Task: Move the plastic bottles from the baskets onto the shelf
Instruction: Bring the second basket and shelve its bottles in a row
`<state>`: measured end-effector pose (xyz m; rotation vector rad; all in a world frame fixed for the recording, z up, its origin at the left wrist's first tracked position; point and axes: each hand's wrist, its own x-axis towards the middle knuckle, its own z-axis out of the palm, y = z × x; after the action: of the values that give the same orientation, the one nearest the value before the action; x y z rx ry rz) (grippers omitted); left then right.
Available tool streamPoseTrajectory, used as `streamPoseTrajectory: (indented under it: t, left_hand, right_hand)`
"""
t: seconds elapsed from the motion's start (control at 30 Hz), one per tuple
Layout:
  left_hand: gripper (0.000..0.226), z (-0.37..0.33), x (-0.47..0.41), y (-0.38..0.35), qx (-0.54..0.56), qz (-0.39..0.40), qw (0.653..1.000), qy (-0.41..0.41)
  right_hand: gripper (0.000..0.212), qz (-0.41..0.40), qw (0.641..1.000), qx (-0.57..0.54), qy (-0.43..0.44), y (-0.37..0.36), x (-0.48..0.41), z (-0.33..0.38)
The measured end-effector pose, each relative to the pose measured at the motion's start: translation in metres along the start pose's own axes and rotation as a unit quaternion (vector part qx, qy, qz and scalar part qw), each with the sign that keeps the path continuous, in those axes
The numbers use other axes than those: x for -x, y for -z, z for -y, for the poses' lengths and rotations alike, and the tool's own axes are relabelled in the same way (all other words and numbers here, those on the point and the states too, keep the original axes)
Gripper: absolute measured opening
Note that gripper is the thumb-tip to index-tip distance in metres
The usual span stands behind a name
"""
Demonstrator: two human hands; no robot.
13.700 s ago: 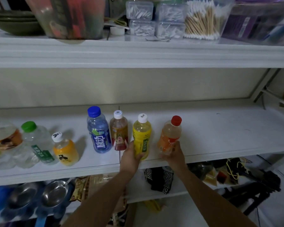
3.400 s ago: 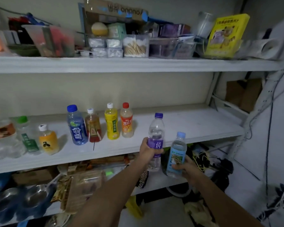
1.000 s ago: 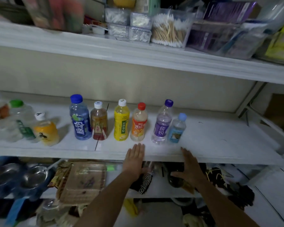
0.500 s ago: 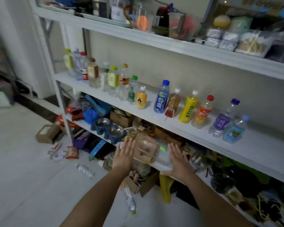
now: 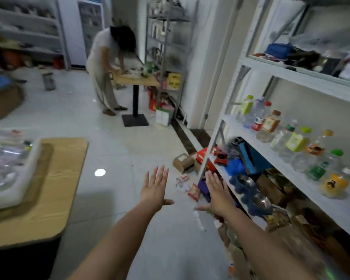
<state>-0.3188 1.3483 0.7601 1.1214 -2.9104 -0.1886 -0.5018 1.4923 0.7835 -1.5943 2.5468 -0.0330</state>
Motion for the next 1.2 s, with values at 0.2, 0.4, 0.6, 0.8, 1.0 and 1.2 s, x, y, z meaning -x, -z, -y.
streamPoseTrajectory:
  t: [0.2,0.4,0.6,0.8,1.0,1.2]
  left_hand:
    - [0.111,0.172,0.036,0.023,-0.008,-0.025,0.989,0.147]
    - [0.116,0.325,0.095,0.035,0.000,-0.033,0.955,0.296]
    - [0.116,0.420,0.143,0.029,0.078,-0.033,0.909,0.409]
    - [0.119,0.449,0.164,0.008,0.065,-0.002,0.897,0.438]
    - [0.119,0.465,0.153,0.000,0.062,0.018,0.888,0.455]
    - [0.110,0.497,0.125,0.001,0.078,0.002,0.856,0.511]
  right_hand:
    - [0.135,0.006,0.991,0.006,0.131,0.000,-0.091,0.167]
    - [0.129,0.018,0.969,0.007,0.245,-0.015,-0.145,0.339]
    - [0.133,0.027,0.943,0.032,0.331,-0.027,-0.177,0.456]
    - [0.132,0.053,0.929,0.031,0.365,-0.051,-0.190,0.498]
    - [0.133,0.078,0.922,0.017,0.379,-0.063,-0.221,0.514]
    - [0.130,0.093,0.902,-0.009,0.421,-0.063,-0.282,0.542]
